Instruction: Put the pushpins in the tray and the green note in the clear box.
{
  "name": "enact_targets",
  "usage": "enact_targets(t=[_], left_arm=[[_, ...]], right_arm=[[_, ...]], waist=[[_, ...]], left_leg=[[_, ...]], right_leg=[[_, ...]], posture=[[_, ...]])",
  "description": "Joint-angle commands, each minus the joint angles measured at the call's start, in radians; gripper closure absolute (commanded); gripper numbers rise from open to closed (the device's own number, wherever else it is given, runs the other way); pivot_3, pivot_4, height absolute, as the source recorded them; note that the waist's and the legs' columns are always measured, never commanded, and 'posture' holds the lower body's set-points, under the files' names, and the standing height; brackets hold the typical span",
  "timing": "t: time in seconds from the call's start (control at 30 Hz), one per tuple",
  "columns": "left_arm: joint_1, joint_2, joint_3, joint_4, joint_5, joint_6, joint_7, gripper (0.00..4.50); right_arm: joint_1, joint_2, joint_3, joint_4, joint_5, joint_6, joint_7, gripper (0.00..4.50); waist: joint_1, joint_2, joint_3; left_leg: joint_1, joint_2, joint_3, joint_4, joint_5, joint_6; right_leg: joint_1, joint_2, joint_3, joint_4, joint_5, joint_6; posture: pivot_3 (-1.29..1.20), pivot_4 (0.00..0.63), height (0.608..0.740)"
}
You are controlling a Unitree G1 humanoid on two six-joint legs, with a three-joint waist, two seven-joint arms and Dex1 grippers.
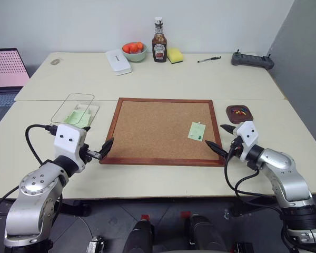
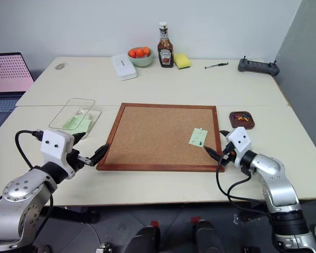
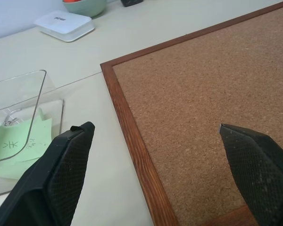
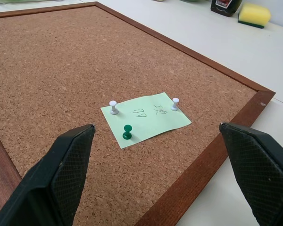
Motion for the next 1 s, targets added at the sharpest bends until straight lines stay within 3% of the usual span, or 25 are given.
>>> enact_targets(t=[0.03, 0.67, 0.77, 1.0], left_arm=[[-0.013, 0.004, 0.010, -0.027, 0.003, -0.046, -0.004, 0.00], [-0.091, 0.069, -0.035, 0.020, 0.000, -0.020, -0.071, 0.00], [-0.100, 0.101, -0.096, 0.035, 0.042, -0.046, -0.106, 0.44], [-0.221, 0.043, -0.192, 0.119, 0.023, -0.046, -0.131, 1.74]], right_arm=[[-0.026, -0.007, -0.015, -0.015, 0.002, -0.017, -0.002, 0.02], [-0.051, -0.011, -0.001, 0.014, -0.006, -0.042, 0.022, 0.02], [-0.044, -0.011, -0.001, -0.002, -0.006, -0.036, 0.019, 0.00], [-0.015, -0.015, -0.004, -0.038, -0.003, -0.026, 0.013, 0.00]], waist=[[0.000, 0.000, 0.000], [0.001, 0.000, 0.000], [0.000, 0.000, 0.000], [0.002, 0.000, 0.000]], left_leg=[[0.000, 0.000, 0.000, 0.000, 0.000, 0.000], [0.000, 0.000, 0.000, 0.000, 0.000, 0.000], [0.000, 0.000, 0.000, 0.000, 0.000, 0.000], [0.000, 0.000, 0.000, 0.000, 0.000, 0.000]], right_leg=[[0.000, 0.000, 0.000, 0.000, 0.000, 0.000], [0.000, 0.000, 0.000, 0.000, 0.000, 0.000], [0.000, 0.000, 0.000, 0.000, 0.000, 0.000], [0.000, 0.000, 0.000, 0.000, 0.000, 0.000]], posture=[[0.00, 0.150, 0.740], [0.00, 0.150, 0.740], [0.00, 0.150, 0.740], [0.00, 0.150, 0.740]])
